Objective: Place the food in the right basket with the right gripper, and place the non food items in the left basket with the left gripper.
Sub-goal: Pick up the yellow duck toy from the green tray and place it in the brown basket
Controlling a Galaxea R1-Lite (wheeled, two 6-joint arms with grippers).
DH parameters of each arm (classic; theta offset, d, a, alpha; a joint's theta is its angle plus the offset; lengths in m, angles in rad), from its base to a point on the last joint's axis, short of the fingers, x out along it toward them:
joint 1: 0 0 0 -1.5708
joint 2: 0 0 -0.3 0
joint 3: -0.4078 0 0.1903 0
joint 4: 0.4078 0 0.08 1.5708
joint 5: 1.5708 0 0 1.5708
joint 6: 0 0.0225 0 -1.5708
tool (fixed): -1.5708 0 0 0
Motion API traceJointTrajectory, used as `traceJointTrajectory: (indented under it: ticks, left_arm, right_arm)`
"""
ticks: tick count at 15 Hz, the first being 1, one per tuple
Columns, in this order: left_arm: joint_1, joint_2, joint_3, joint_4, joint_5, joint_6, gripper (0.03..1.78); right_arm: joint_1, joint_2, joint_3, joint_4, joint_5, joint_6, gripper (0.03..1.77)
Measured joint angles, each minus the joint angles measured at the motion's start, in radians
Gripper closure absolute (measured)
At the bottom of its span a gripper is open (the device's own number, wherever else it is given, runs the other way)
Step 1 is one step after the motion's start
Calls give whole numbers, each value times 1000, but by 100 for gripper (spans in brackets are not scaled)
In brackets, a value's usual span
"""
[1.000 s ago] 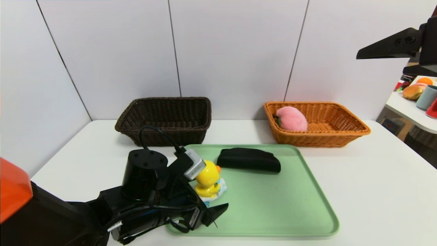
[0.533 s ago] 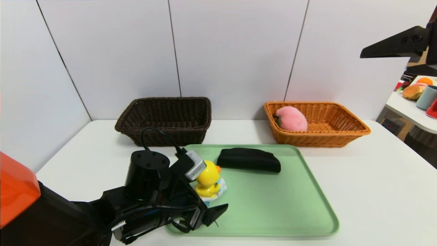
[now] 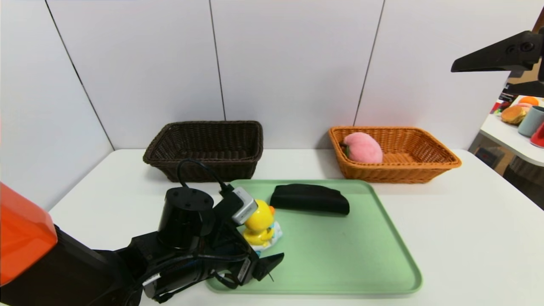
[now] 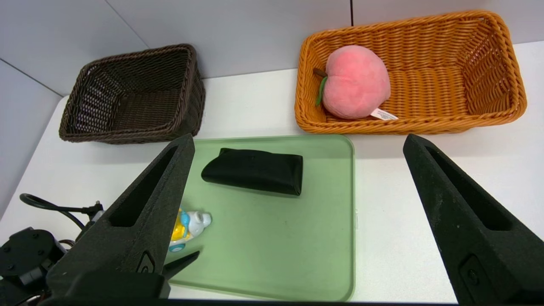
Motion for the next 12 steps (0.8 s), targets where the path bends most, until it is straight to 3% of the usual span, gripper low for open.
traceJointTrajectory:
  ticks: [12]
  left_arm:
    - [-1, 8, -23, 0, 15, 3, 12]
  right_arm:
    - [11, -14, 15, 0, 1, 0, 11]
